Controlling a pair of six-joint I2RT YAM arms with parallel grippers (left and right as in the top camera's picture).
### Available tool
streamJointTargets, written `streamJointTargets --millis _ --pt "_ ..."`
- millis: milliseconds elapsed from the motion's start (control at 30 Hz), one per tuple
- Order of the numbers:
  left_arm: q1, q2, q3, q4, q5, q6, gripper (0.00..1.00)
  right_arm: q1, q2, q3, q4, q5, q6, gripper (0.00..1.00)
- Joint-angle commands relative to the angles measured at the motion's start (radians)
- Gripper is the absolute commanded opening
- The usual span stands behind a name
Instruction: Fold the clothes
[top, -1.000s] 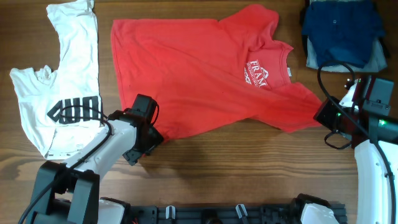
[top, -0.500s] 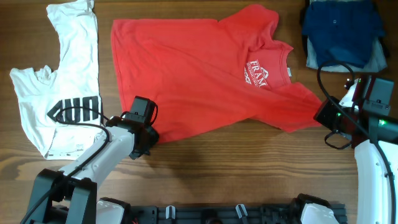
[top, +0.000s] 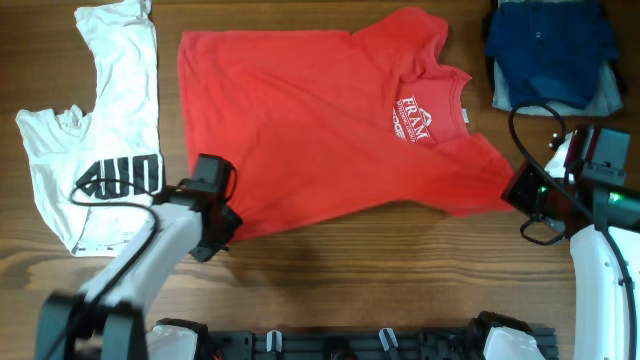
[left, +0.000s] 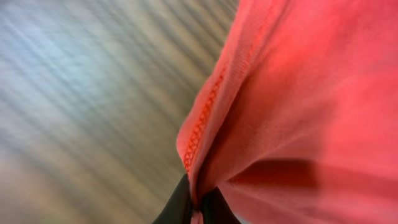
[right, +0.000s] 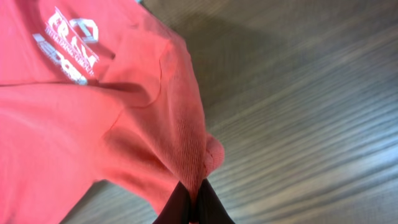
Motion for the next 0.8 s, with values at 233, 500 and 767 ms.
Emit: streamJointTargets --millis 233,500,767 --pt "0.111 -0.451 0.212 -0.192 -0.138 0.126 0.04 -0.004 -0.082 0.015 -0.107 -0.021 0.016 0.04" --pt "0.111 -0.465 0.212 -0.249 -0.14 0.125 0.04 -0.004 -0.048 0.015 -0.086 -0.069 0.014 0.04" --pt "0.111 -0.518 0.24 -0.282 -0.134 0.126 0.04 -0.004 -0.132 0.018 -0.163 -0.074 0.037 0.04"
